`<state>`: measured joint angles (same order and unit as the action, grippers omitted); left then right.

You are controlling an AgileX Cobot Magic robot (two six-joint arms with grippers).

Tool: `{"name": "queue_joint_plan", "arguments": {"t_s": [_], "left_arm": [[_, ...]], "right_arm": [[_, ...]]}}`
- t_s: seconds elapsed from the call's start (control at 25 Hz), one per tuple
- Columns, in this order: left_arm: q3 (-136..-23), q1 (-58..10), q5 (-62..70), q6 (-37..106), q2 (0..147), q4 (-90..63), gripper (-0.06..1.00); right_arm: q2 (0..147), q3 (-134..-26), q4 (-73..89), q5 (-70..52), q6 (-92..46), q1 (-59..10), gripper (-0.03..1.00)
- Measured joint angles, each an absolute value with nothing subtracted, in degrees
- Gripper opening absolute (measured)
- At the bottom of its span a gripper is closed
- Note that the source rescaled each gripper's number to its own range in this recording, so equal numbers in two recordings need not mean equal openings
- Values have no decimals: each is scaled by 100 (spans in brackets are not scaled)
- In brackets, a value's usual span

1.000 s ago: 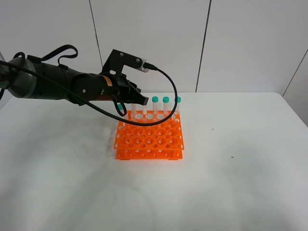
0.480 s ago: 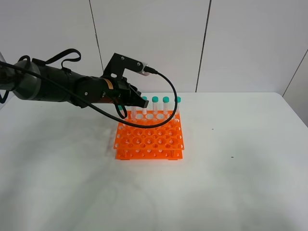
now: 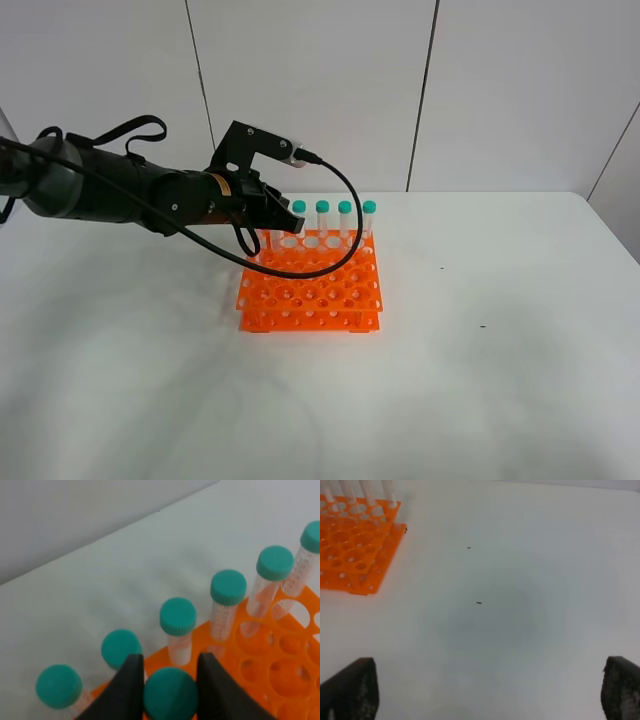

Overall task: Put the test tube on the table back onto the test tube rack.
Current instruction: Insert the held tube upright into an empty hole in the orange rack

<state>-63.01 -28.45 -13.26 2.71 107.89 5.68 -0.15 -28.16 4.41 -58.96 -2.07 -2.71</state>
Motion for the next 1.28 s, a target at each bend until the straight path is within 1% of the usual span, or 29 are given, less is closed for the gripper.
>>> {"name": "queue_joint_plan", "arguments": {"t_s": [1.28], "left_arm": [[-6298,-2845,-1670,98,11141,559,0]], "right_arm": [[-15,-2816,455,-5896,-207,-271,98]]}}
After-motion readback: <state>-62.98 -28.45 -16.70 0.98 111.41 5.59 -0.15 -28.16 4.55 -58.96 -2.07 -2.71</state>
